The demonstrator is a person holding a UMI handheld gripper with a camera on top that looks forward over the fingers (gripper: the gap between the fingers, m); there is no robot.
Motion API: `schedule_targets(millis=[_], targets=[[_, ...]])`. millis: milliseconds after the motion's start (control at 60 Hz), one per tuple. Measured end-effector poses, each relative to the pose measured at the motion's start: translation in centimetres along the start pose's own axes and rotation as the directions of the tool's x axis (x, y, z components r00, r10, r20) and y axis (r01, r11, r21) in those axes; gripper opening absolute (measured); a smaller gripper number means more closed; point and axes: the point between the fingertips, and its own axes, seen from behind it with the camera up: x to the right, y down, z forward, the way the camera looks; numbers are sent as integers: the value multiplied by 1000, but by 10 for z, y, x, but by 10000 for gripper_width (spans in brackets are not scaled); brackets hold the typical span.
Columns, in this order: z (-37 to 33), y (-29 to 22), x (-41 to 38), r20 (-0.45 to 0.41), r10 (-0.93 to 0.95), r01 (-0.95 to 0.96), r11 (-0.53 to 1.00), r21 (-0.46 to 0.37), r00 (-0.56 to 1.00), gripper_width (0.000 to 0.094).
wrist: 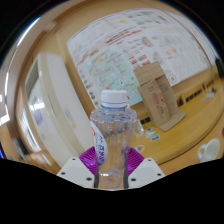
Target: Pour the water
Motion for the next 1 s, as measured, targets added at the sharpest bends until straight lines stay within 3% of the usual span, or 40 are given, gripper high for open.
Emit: schedule_targets(millis=[167, 250, 333, 533, 667, 867, 1000], targets=[[-35, -77, -15, 252, 473, -501, 864, 57, 844, 322], [-51, -102, -3, 395, 654, -714, 700, 7, 645, 321], [-63, -112, 26, 467, 779, -867, 496, -49, 419, 322], [-61, -91, 119, 475, 880, -996, 59, -73, 17, 321], [-65, -82, 153, 483, 867, -993, -95, -77, -120, 319], [-66, -83, 160, 455, 881, -989, -86, -118, -131, 321], [-73, -108, 134, 406, 910, -987, 131, -95, 82, 321]])
